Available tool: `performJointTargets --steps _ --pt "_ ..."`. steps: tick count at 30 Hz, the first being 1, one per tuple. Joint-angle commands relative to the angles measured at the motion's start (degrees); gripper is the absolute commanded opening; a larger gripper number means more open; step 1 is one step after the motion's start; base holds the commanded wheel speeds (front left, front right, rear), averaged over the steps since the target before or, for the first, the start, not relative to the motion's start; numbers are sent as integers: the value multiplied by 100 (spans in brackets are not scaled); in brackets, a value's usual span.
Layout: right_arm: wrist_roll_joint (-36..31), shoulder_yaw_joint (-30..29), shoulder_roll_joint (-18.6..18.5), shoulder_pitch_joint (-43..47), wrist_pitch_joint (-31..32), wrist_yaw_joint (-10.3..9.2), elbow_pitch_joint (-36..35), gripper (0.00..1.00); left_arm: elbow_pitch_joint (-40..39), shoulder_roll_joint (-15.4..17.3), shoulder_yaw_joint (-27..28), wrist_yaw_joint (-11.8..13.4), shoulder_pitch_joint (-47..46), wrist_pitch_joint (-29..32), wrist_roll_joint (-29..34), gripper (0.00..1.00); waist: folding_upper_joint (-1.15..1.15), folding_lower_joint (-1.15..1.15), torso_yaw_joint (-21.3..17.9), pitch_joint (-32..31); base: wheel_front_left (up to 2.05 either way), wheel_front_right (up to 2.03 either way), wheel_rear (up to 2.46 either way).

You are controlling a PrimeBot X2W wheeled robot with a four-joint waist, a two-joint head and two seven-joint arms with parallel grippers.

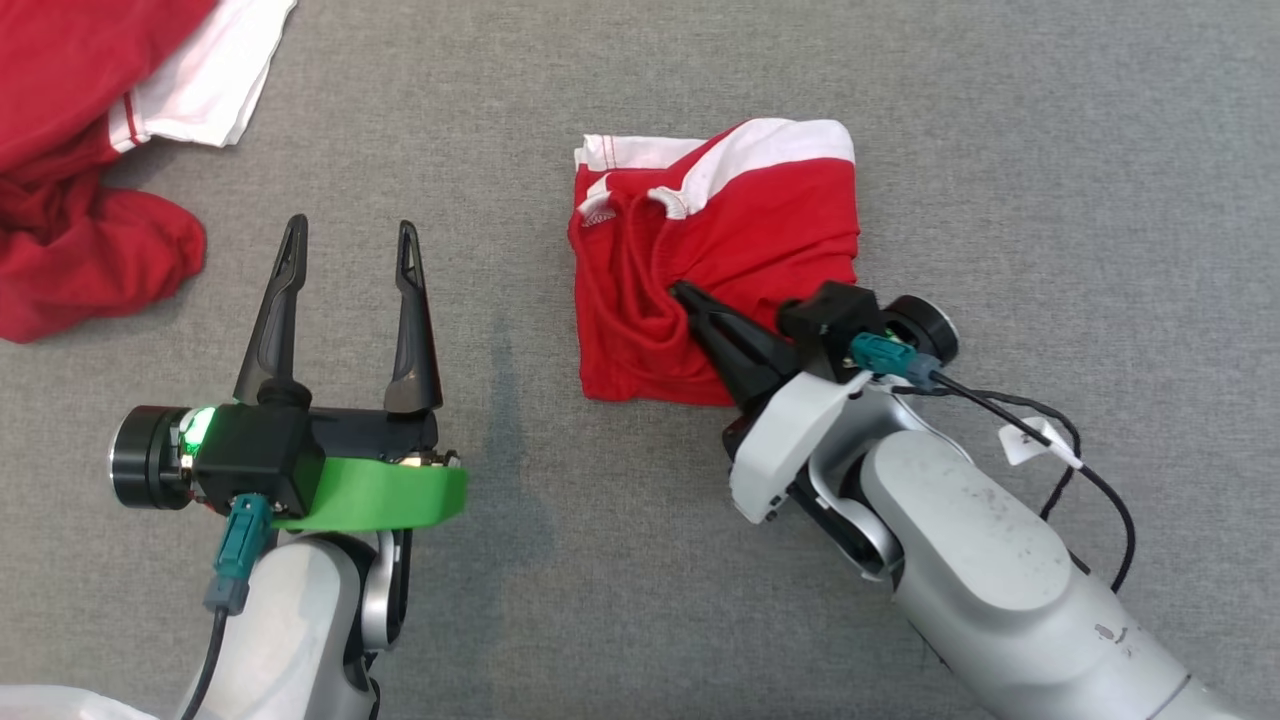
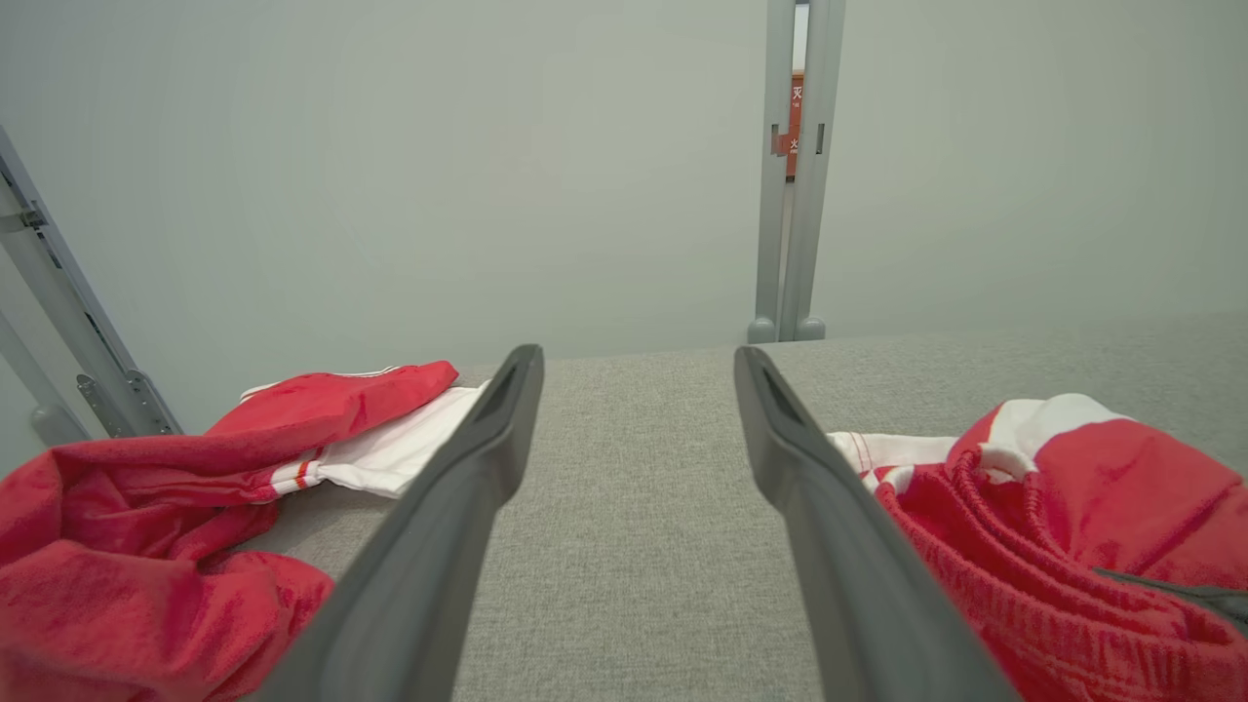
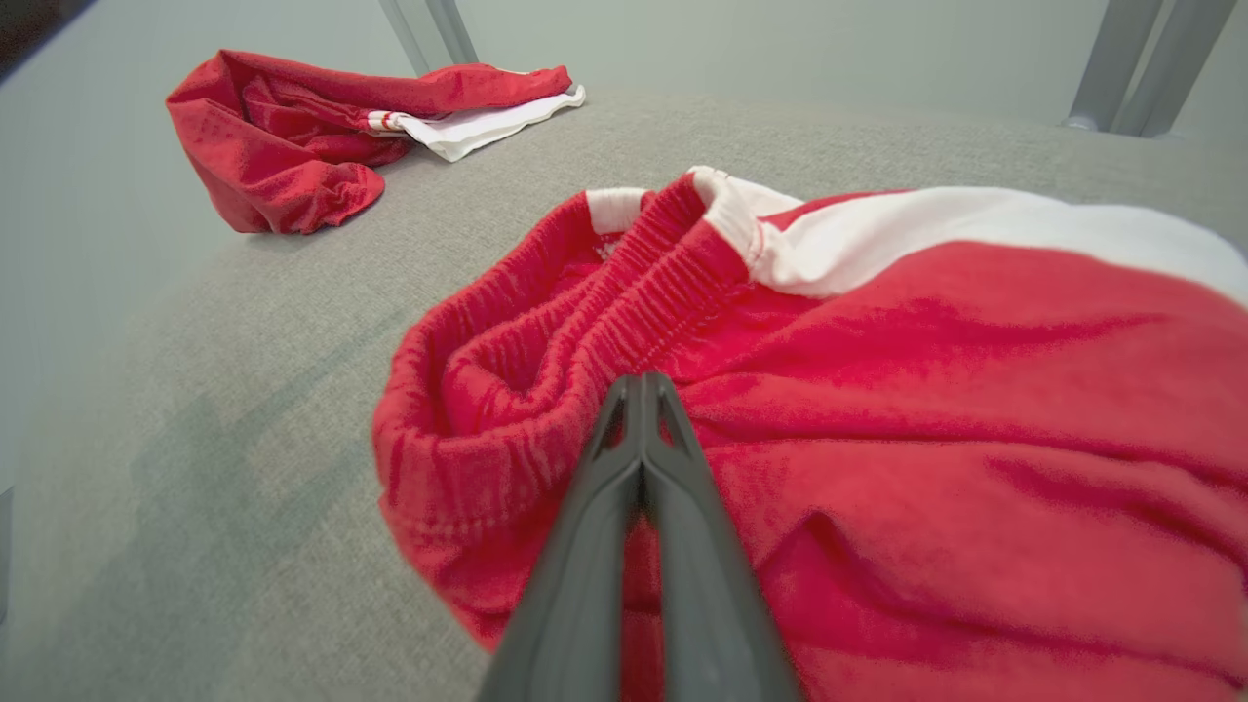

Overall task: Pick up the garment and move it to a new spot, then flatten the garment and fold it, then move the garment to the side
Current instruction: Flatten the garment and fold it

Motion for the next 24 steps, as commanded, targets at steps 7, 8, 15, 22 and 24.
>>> performJointTargets --steps 7,8,15,22,24 --pt "-76 670 81 -400 25 1 354 0 19 -64 46 5 -84 -55 38 100 0 0 53 56 0 0 0" --pt "-130 753 85 -444 35 1 434 0 21 -71 47 2 -81 -48 45 100 0 0 49 54 0 0 0" --pt "-49 813 191 -468 -297 1 562 0 32 -104 89 -28 -43 -52 61 100 0 0 1 -19 0 0 0" --pt "216 -103 -54 167 -848 1 -471 100 71 -38 277 21 233 -47 11 100 0 0 -179 -327 0 0 0" --pt "138 -591 -181 460 -924 1 -808 100 82 -14 340 28 320 -47 -13 100 0 0 -249 -430 0 0 0"
